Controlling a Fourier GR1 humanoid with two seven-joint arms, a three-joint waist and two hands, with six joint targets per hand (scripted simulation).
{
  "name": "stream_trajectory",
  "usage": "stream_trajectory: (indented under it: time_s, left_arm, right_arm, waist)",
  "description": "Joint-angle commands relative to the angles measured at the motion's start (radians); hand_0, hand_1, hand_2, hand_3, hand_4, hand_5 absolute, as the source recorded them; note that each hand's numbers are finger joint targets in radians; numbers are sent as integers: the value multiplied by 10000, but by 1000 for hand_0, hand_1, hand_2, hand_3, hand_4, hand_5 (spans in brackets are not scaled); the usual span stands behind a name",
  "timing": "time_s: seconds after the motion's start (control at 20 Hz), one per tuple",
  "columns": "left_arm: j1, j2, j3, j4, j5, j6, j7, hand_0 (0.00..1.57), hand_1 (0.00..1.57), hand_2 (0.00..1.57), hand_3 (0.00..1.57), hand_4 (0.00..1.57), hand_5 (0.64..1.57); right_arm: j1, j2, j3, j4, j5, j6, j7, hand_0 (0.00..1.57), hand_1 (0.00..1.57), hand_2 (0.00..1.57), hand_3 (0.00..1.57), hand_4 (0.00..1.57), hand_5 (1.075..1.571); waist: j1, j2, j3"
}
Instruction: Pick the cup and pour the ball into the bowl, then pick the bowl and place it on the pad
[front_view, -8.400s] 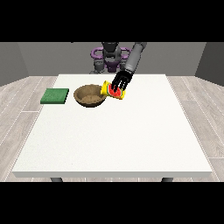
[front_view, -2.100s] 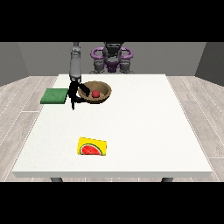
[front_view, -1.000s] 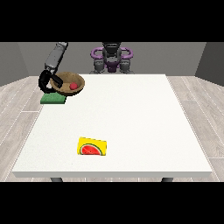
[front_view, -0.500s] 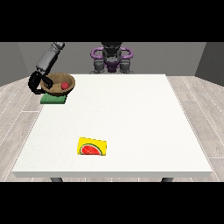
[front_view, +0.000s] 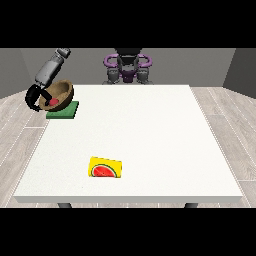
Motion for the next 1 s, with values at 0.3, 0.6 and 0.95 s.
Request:
stream_trajectory:
  time_s: [0.3, 0.6, 0.95]
  left_arm:
    - [271, -300, -383, 322, -107, -161, -180, 0, 0, 0, 0, 0, 1533]
    - [432, -276, -324, 469, -79, -52, -241, 0, 0, 0, 0, 0, 1525]
    - [493, 0, 31, -112, 331, 31, -49, 0, 0, 0, 0, 0, 1523]
  right_arm:
    - [-809, 88, 336, -62, 212, -134, 1367, 1571, 1571, 1571, 1201, 1238, 1570]
    - [-404, 636, 267, 138, 50, 71, 948, 1571, 1571, 1571, 1298, 1177, 1569]
    - [-270, 34, -826, 1295, -807, 363, 1124, 1571, 1571, 1571, 1571, 887, 1562]
  waist:
    - [269, -813, -24]
    - [-79, -852, -16]
    - [174, -213, 4]
